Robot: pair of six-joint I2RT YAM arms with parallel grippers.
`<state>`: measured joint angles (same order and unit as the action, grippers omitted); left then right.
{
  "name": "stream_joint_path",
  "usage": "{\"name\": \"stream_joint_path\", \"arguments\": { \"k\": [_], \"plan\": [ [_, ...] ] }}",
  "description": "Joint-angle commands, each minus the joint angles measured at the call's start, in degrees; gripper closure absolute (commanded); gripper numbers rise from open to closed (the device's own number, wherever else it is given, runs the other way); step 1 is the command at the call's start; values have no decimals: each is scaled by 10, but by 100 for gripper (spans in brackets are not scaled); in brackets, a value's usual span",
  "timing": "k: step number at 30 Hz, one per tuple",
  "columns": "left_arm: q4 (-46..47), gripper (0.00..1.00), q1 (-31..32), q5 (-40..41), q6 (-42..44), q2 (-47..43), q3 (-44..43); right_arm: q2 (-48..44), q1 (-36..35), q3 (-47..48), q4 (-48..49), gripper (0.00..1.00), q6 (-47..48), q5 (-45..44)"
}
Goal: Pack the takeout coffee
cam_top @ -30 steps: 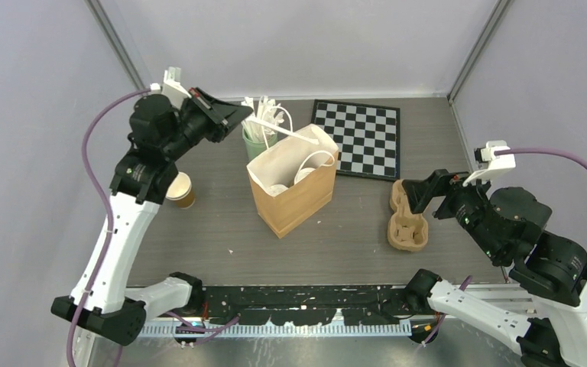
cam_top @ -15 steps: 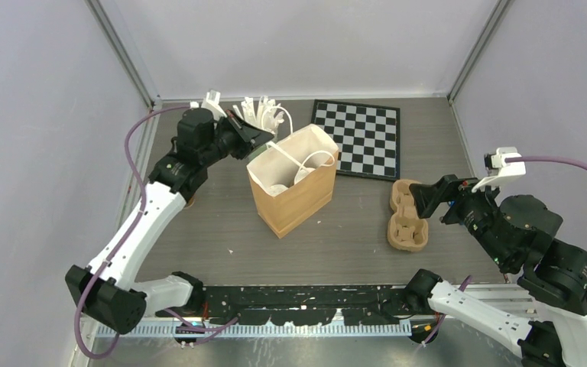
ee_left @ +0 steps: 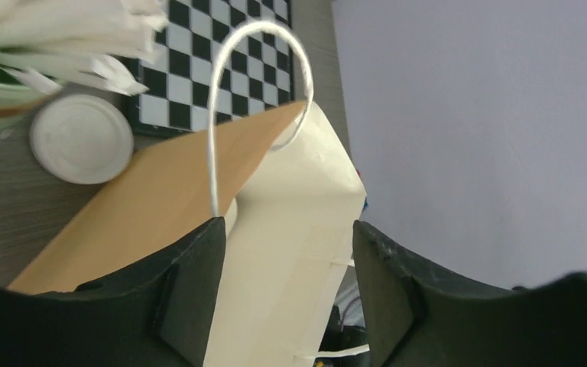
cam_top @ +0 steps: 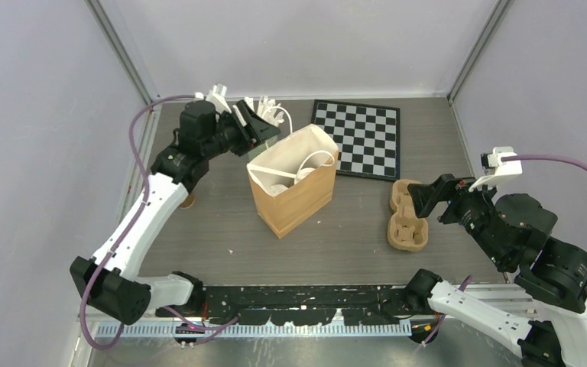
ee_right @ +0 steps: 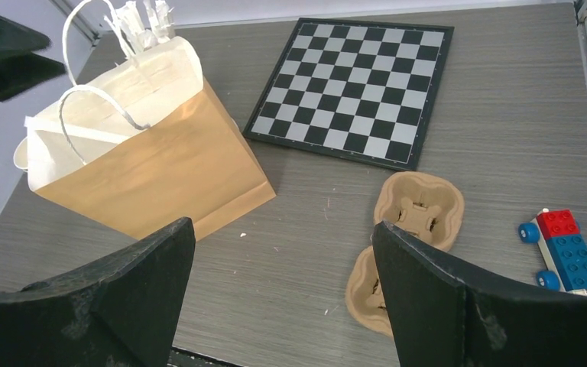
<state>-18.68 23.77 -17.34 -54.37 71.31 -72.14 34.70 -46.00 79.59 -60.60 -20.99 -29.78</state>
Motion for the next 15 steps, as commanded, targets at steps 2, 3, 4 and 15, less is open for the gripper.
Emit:
{"name": "stream_joint_path", "arguments": {
  "k": [2, 3, 4, 15],
  "plan": [
    [-168, 32, -41, 160, 117, -14, -120, 12, 1, 8, -4, 10, -15, -6],
    [-159, 32, -52, 183, 120, -16, -117, 13, 1, 10, -11, 10, -19, -4],
    [-143, 32, -65, 201, 119, -16, -109, 14, 1, 13, -18, 10, -24, -3],
    [-77, 48, -153, 140, 110, 155, -156, 10, 1, 33, -62, 11, -57, -16]
  ]
}}
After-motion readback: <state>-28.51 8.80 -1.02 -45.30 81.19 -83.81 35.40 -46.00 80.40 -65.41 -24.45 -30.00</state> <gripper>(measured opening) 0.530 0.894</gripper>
